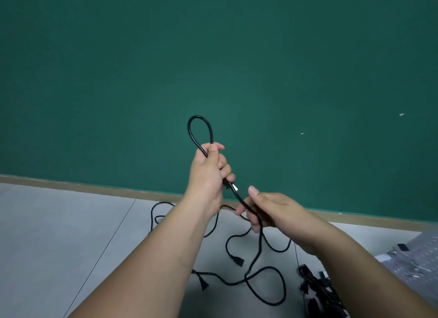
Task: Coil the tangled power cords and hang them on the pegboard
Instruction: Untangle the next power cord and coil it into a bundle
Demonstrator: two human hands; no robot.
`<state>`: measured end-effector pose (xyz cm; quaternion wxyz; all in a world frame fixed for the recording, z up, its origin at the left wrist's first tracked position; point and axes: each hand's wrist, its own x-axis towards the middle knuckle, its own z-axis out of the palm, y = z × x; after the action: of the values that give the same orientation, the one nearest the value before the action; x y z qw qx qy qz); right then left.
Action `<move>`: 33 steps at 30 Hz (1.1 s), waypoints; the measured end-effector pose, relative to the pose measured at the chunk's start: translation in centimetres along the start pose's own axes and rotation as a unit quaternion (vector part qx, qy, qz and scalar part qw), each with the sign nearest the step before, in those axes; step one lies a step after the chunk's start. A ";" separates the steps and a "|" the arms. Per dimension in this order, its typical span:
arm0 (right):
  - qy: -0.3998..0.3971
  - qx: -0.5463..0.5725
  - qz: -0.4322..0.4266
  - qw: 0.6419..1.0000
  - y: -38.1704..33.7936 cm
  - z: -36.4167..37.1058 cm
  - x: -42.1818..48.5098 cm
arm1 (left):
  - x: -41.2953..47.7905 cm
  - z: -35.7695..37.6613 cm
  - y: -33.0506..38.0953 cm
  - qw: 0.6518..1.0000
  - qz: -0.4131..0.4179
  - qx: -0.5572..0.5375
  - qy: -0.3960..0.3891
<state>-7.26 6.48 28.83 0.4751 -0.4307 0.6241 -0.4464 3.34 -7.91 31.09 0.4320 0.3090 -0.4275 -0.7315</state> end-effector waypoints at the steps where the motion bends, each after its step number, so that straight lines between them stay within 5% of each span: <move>1: 0.001 -0.015 -0.016 1.000 -0.1 -0.5 -0.1 | 0.4 -0.3 0.3 1.000 0.004 -0.003 0.018; 9: 0.102 -0.077 -0.035 0.991 -0.7 -5.0 -0.9 | 2.0 -2.1 1.9 0.984 -0.008 -0.148 0.099; 12: 0.167 -0.099 -0.065 0.979 -0.5 -5.4 -0.6 | 2.0 -2.1 1.5 0.995 0.010 -0.041 0.093; 16: 0.299 -0.116 -0.140 0.937 -0.2 -4.2 0.3 | 1.2 -1.6 -0.1 0.966 0.065 0.251 -0.020; 19: 0.351 -0.105 -0.175 0.914 -0.6 -3.4 0.5 | -0.3 -0.8 -0.8 0.919 0.072 0.369 -0.122; 25: 0.394 -0.163 -0.202 0.882 -1.5 -2.9 0.0 | -1.9 0.1 -2.2 0.880 -0.002 0.387 -0.275; 28: 0.403 -0.217 -0.214 0.863 -1.3 -2.9 0.3 | -2.2 0.3 -3.1 0.866 -0.040 0.400 -0.298; 33: 0.396 -0.196 -0.187 0.877 -0.8 -3.3 0.9 | -3.0 0.9 -4.0 0.892 -0.101 0.342 -0.280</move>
<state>-10.58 5.92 29.96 0.0014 -0.4112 0.7427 -0.5285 2.43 -3.89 28.20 0.0862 0.2616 -0.7207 -0.6362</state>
